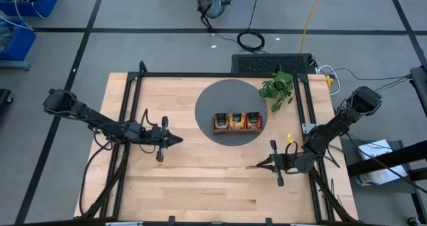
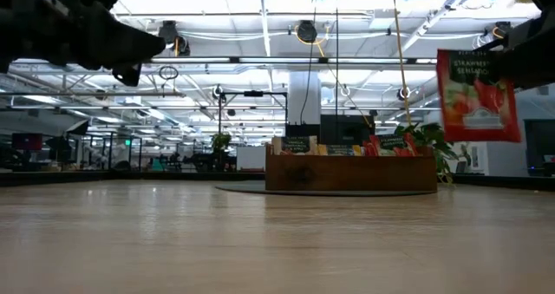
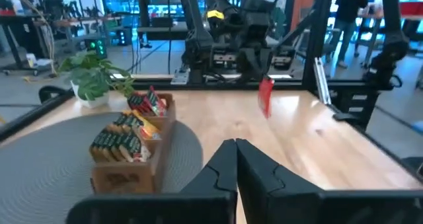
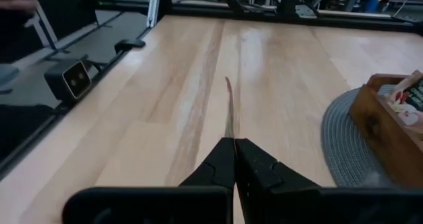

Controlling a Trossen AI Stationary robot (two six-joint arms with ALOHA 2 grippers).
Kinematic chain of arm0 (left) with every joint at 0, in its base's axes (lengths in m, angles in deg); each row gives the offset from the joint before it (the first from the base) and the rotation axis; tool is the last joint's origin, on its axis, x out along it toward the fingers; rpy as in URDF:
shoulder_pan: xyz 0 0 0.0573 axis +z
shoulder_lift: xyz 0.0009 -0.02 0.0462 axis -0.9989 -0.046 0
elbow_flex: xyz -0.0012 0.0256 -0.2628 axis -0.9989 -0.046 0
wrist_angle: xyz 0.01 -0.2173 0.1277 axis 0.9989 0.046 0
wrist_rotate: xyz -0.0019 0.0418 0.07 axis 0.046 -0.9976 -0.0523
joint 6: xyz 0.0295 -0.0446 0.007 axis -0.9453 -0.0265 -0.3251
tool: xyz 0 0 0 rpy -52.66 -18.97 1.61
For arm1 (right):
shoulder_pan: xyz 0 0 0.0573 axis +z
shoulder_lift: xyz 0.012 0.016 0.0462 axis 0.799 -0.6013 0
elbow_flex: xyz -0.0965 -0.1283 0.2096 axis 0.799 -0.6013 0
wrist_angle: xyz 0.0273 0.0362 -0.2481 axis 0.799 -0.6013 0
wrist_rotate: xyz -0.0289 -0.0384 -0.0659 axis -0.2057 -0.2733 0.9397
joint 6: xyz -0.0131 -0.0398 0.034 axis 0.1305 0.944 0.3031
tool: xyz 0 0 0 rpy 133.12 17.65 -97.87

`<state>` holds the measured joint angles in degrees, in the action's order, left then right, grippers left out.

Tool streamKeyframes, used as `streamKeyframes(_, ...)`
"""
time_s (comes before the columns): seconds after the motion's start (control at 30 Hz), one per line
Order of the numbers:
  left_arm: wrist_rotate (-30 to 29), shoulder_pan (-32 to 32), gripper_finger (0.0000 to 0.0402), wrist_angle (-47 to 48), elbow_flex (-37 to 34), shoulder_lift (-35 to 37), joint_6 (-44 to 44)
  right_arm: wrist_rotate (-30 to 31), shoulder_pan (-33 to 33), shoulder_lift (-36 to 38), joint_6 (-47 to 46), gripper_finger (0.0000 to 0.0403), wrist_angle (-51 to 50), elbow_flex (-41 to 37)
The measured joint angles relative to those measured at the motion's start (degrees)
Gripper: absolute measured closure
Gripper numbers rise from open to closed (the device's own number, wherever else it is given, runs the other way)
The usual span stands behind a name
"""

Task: Pick & Place Tea
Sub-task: Put the red tea bag into the right section of the wooden organiser

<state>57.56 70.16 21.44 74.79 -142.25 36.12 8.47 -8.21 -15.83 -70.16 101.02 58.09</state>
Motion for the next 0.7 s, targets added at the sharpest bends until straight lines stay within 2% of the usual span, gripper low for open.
streamKeyframes(0.1, -0.7, -0.1, 0.038, -1.7, 0.1, -1.1, 2.4, -0.1, -0.1, 0.0, 0.4, 0.0403, -1.4, 0.0)
streamKeyframes(0.27, -6.8, -0.1, 0.0372, -4.7, 0.0, -6.1, 5.0, -0.2, -0.2, 0.0, 2.6, 0.0403, -1.6, 0.0)
streamKeyframes(0.53, -5.7, -0.2, 0.0397, -9.1, 0.0, -12.0, 5.4, -0.3, -0.2, 0.0, 2.4, 0.0403, -3.3, 0.0)
streamKeyframes(0.7, -5.7, -0.2, 0.0377, -9.7, 0.0, -12.3, 6.0, -0.3, -0.2, 0.0, 3.7, 0.0403, -3.0, 0.0)
